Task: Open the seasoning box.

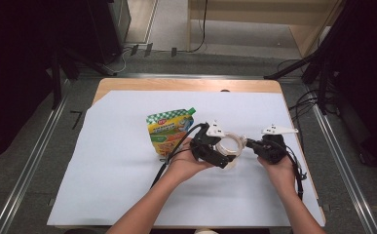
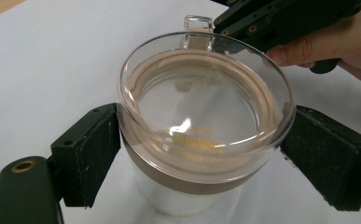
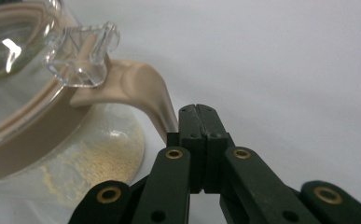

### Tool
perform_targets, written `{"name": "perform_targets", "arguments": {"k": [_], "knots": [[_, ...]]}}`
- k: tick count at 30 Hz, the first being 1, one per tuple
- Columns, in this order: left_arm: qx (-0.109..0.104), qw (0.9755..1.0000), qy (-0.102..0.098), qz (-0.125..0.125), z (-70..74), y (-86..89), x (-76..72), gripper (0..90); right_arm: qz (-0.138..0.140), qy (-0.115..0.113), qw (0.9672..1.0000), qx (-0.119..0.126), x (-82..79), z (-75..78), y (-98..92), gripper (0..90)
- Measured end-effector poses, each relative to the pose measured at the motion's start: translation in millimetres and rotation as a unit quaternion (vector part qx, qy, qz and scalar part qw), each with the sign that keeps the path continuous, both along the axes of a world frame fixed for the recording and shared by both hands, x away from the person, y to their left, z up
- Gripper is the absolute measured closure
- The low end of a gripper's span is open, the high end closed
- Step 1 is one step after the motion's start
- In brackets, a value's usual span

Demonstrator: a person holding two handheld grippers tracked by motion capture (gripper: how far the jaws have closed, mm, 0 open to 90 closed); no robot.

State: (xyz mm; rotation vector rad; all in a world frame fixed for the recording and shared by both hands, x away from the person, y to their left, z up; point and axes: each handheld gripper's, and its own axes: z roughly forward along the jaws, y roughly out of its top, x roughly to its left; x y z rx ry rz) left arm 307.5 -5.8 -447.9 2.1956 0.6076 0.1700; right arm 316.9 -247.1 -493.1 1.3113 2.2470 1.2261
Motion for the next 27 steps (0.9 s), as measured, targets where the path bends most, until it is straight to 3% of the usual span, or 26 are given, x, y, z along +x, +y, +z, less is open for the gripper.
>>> {"name": "perform_targets", "arguments": {"k": [4, 7, 12, 19, 24, 27], "knots": [[0.0, 1.0, 0.001, 0.001, -1.7, 0.3, -0.3, 12.3, -0.001, -0.007, 1.0, -0.002, 2.1, -0.5, 1.4, 90.0], [-0.001, 1.0, -0.002, -0.002, -2.9, 0.8, 0.1, 12.3, 0.002, 0.005, 1.0, -0.005, 8.4, -1.0, 4.5, 90.0], [0.0, 0.9999, 0.013, -0.003, -8.4, -0.1, 3.2, 10.7, 0.004, -0.011, 0.9999, -0.004, 15.0, 0.0, 10.2, 90.0], [0.004, 1.0, 0.0, 0.001, -10.7, -4.3, 1.6, 10.2, 0.006, 0.001, 0.9999, -0.012, 15.3, -2.4, 10.7, 90.0], [0.009, 1.0, 0.002, 0.002, -9.4, -4.7, 1.8, 10.3, 0.007, 0.003, 0.9999, -0.01, 15.2, -2.4, 10.7, 90.0], [0.015, 0.9998, -0.011, 0.0, -6.7, -5.6, 0.0, 10.7, 0.006, 0.003, 0.9999, -0.011, 14.8, -2.1, 11.3, 90.0]]}}
